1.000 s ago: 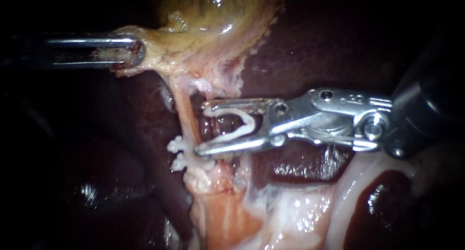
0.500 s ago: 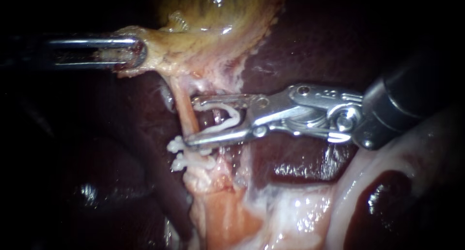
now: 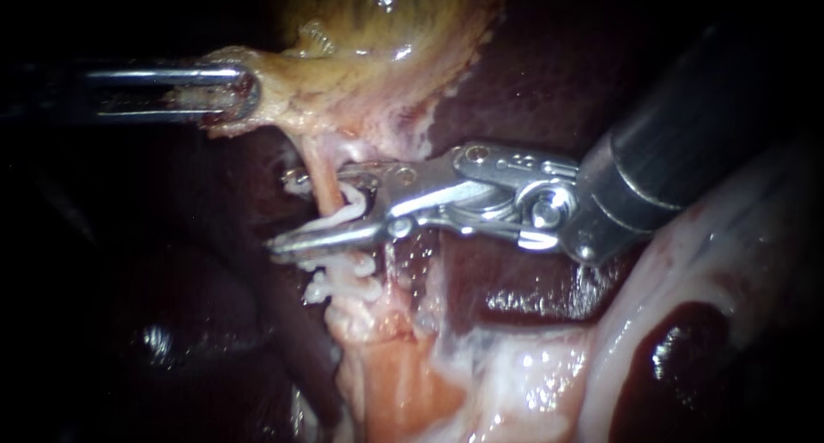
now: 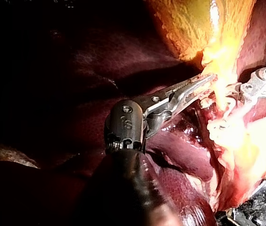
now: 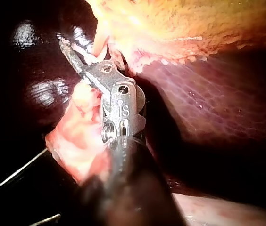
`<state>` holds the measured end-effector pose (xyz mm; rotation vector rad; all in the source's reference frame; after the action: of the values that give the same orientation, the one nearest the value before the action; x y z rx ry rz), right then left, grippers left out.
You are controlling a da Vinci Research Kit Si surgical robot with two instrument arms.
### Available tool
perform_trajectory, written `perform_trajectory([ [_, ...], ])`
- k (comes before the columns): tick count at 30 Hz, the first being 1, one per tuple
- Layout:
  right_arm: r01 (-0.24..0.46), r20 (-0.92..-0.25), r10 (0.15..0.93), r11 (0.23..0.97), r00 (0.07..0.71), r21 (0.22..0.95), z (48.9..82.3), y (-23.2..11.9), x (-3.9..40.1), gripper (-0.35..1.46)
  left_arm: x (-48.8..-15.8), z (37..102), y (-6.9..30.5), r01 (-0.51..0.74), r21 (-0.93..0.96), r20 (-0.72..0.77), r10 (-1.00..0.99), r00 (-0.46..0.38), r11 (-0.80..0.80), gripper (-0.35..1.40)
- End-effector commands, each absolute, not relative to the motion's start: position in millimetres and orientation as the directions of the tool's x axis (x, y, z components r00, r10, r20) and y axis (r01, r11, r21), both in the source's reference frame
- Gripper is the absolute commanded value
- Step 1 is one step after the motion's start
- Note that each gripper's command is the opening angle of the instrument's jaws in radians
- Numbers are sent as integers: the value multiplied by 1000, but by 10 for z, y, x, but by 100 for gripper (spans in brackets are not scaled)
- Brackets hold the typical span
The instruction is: Clipping third clip left tube
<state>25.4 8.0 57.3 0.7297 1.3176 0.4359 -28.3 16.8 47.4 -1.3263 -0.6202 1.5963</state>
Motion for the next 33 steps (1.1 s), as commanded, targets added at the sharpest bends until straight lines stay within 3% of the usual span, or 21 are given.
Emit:
perform_trajectory([
  [1, 115, -711, 669, 706, 216, 699, 568, 82, 254, 50, -283, 473, 168, -336, -836, -467, 884, 24, -433, -35],
  [13, 143, -707, 683, 693, 180, 706, 512, 79, 258, 50, -281, 473, 168, -335, -837, -467, 884, 24, -433, -35],
  [21, 151, -706, 684, 690, 181, 707, 502, 77, 255, 43, -282, 473, 168, -335, -837, -467, 884, 24, -433, -35],
  [33, 158, -699, 691, 681, 184, 715, 506, 78, 240, -8, -282, 473, 168, -335, -837, -467, 884, 24, -433, -35],
])
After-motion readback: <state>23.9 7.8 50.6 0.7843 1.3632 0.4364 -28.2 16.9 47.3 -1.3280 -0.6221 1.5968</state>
